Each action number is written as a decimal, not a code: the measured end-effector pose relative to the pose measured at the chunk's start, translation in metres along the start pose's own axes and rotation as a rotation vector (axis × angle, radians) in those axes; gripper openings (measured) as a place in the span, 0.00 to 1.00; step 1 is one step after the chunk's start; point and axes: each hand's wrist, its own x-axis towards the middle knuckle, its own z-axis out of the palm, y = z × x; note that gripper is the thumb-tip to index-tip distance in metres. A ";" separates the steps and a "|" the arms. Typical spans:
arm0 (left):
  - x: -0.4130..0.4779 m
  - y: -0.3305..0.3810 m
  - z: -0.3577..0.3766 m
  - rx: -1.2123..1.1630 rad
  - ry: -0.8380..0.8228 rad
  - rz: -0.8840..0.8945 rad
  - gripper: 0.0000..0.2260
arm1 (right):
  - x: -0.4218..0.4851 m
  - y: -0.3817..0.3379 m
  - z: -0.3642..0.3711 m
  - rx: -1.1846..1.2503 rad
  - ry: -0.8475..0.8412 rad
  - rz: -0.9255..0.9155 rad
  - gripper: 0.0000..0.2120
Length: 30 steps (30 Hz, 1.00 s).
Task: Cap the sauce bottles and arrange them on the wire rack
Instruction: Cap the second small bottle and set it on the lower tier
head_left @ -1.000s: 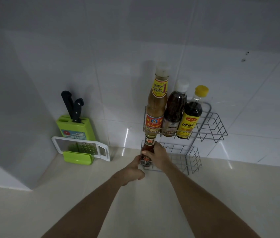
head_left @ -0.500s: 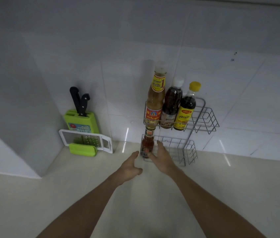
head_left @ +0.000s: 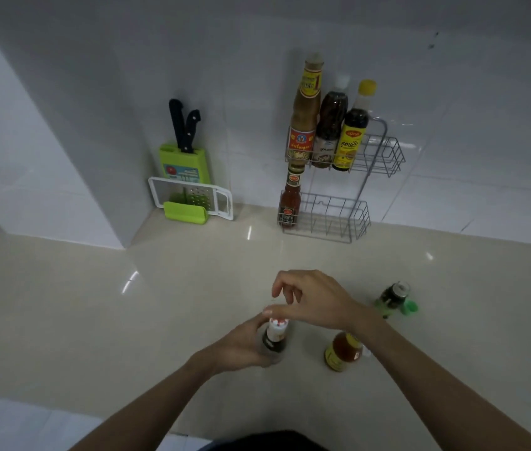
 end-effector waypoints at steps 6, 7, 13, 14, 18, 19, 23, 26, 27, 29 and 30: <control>0.003 -0.006 0.034 -0.119 0.231 0.147 0.10 | -0.018 -0.007 0.016 -0.271 0.025 -0.141 0.15; 0.003 -0.004 0.033 -0.144 0.209 0.153 0.10 | -0.018 -0.006 0.011 -0.256 0.008 -0.141 0.15; 0.013 0.051 0.002 -0.099 0.267 0.118 0.04 | -0.009 -0.016 -0.062 0.193 -0.010 -0.166 0.14; 0.012 0.066 -0.004 -0.110 0.167 0.145 0.03 | -0.007 -0.019 -0.077 0.263 -0.035 -0.167 0.14; 0.008 0.105 -0.016 -0.290 -0.251 0.215 0.05 | -0.002 -0.030 -0.130 0.377 -0.190 -0.171 0.15; 0.008 0.111 -0.017 -0.329 -0.315 0.224 0.05 | -0.001 -0.032 -0.140 0.350 -0.212 -0.177 0.16; 0.009 0.123 -0.012 -0.338 -0.353 0.244 0.05 | -0.002 -0.038 -0.157 0.263 -0.237 -0.157 0.17; 0.013 0.122 -0.010 -0.285 -0.224 0.268 0.06 | -0.004 -0.040 -0.152 0.158 -0.135 -0.150 0.18; 0.014 0.121 -0.009 -0.275 -0.198 0.271 0.06 | -0.005 -0.039 -0.149 0.109 -0.107 -0.156 0.17; 0.014 0.119 -0.010 -0.284 -0.202 0.264 0.06 | -0.007 -0.042 -0.141 0.020 -0.070 -0.177 0.15; 0.012 0.120 -0.010 -0.289 -0.242 0.257 0.06 | -0.008 -0.043 -0.135 -0.077 -0.032 -0.220 0.14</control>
